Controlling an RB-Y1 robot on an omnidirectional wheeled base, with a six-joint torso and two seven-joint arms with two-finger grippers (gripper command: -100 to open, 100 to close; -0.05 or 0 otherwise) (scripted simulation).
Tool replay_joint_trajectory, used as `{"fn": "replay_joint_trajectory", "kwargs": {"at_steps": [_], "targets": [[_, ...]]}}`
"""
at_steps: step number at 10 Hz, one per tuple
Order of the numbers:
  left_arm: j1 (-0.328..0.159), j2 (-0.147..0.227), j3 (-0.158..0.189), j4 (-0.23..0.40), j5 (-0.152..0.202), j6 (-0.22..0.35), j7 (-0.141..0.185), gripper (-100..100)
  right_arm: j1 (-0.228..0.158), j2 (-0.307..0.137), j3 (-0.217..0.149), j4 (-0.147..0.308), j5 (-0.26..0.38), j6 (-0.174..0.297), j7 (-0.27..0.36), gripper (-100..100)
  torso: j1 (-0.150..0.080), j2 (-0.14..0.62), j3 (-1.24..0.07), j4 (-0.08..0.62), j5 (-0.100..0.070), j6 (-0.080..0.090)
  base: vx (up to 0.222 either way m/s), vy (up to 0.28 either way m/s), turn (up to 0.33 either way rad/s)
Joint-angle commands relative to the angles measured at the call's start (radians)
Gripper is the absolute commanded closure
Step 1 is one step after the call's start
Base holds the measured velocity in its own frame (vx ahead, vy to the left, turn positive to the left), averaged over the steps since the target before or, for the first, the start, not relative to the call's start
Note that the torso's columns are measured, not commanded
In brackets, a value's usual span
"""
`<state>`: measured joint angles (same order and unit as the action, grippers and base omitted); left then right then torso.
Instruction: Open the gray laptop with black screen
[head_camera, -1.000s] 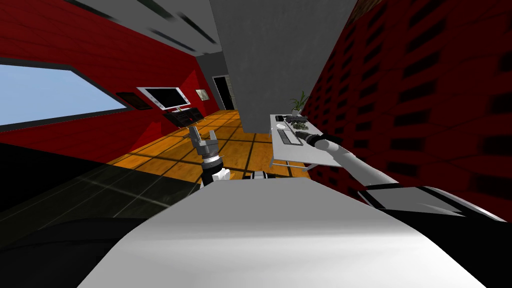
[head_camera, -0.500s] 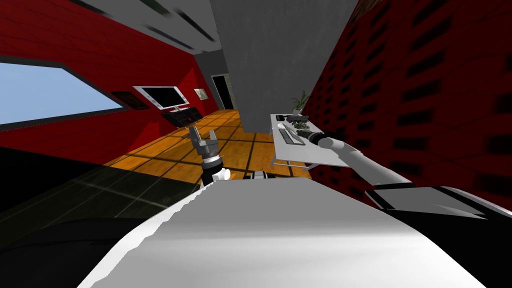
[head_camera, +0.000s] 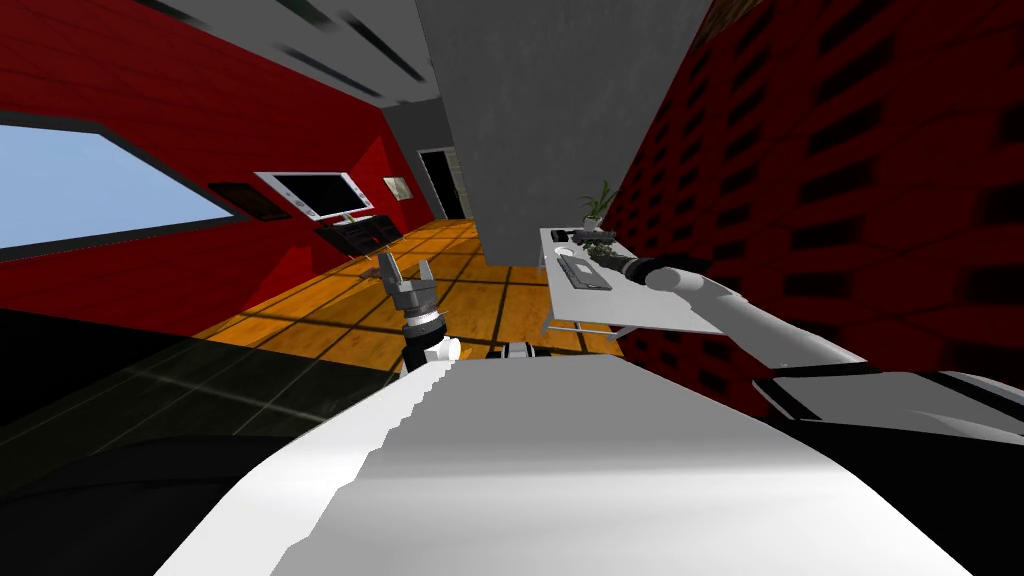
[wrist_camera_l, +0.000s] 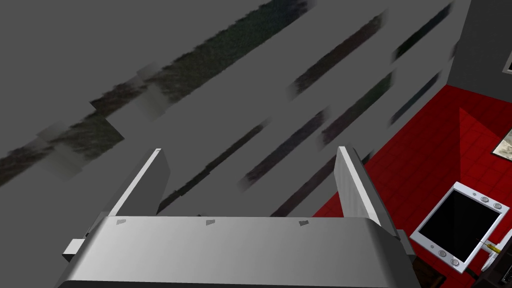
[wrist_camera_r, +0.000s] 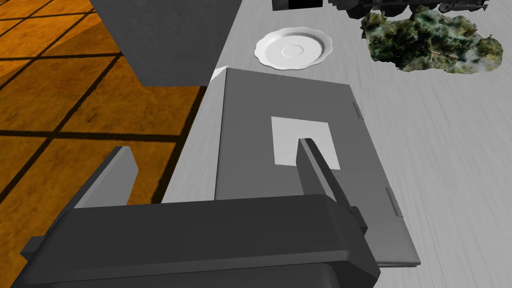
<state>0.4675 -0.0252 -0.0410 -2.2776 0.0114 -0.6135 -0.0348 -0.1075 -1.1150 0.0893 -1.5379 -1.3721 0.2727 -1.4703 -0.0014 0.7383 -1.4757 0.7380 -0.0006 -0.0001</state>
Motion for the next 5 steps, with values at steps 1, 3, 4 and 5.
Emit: {"fn": "replay_joint_trajectory", "kwargs": {"at_steps": [1,3,4,5], "targets": [[0.000,0.000,0.000,0.000,0.000,0.000,0.000,0,0.000,0.000,0.000,0.000,0.000,0.000,0.000,0,0.000,0.000,0.000,0.000,0.000,0.000,0.000,0.000,0.000],[0.000,0.000,0.000,0.000,0.000,0.000,0.000,0,0.000,0.000,0.000,0.000,0.000,0.000,0.000,0,0.001,0.000,0.000,0.000,0.000,0.000,0.000,0.000,0.000],[0.000,0.000,0.000,0.000,0.000,0.000,0.000,0,0.000,0.000,0.000,0.000,0.000,0.000,0.000,0,0.001,0.000,0.000,0.000,0.001,0.000,0.000,0.000,0.000],[0.000,0.000,0.000,0.000,0.000,0.000,0.000,0,0.000,0.000,0.000,0.000,0.000,0.000,0.000,0,0.002,0.000,0.000,0.000,0.001,0.000,0.000,0.000,0.000]]}}
